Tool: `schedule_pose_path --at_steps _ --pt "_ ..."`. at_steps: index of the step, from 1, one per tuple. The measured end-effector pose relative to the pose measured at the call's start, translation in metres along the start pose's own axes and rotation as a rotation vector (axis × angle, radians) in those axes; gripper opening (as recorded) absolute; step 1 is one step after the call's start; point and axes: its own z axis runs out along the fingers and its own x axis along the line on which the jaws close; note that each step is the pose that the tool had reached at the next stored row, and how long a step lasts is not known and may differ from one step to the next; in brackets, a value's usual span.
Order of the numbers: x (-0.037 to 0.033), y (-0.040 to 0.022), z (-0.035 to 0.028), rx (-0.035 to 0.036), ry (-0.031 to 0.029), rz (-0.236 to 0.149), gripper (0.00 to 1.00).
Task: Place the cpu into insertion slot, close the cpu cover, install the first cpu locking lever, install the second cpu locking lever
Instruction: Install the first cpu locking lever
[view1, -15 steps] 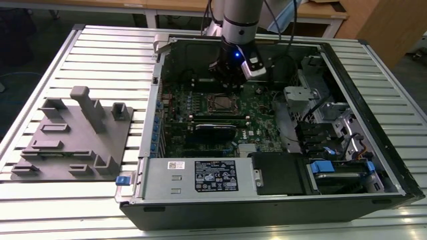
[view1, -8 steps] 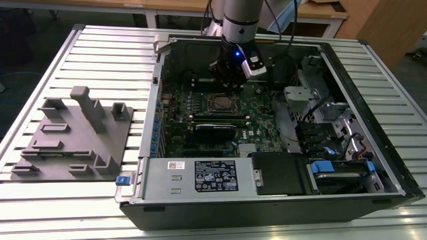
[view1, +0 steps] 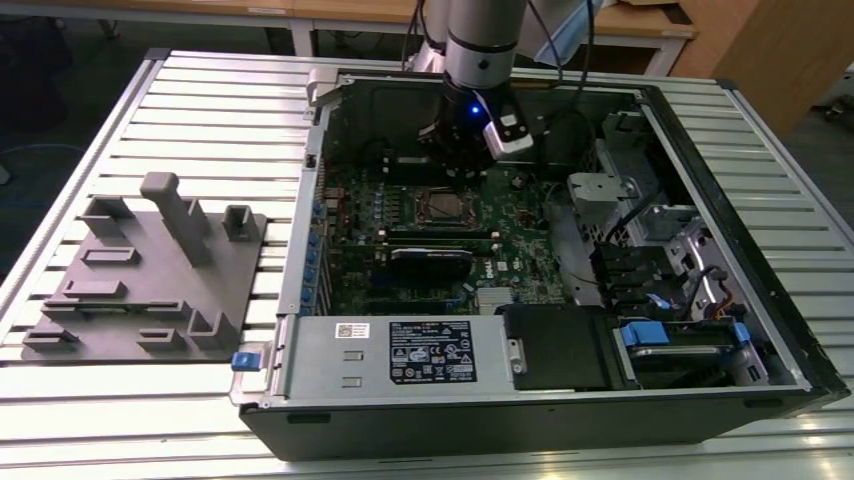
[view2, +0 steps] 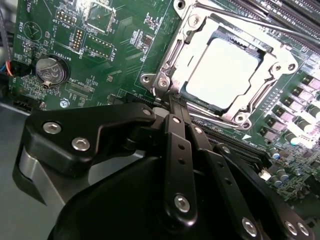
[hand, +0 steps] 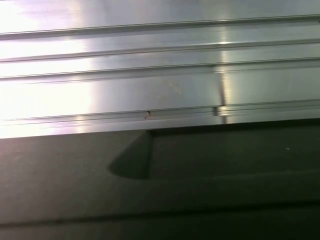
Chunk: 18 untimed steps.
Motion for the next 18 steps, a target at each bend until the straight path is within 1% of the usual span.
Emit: schedule_pose_path --at_steps 5,9,11,13,15,18 --pt "-0.0002 0.0 0.0016 0.0034 -0.0002 0.0 0.11" --pt "-0.0002 0.0001 0.0015 0.0034 -0.0004 0.0 0.11" --pt "-0.0003 0.0002 -0.0001 0.0026 -0.0012 0.0 0.11" --pt "-0.0003 0.0 -0.0028 0.0034 -0.0004 0.0 0.11" --pt "-0.0003 0.0 -0.0029 0.0036 -0.0006 0.0 0.11" --pt "-0.0003 0.0 -0.0026 0.0092 -0.0009 0.0 0.11"
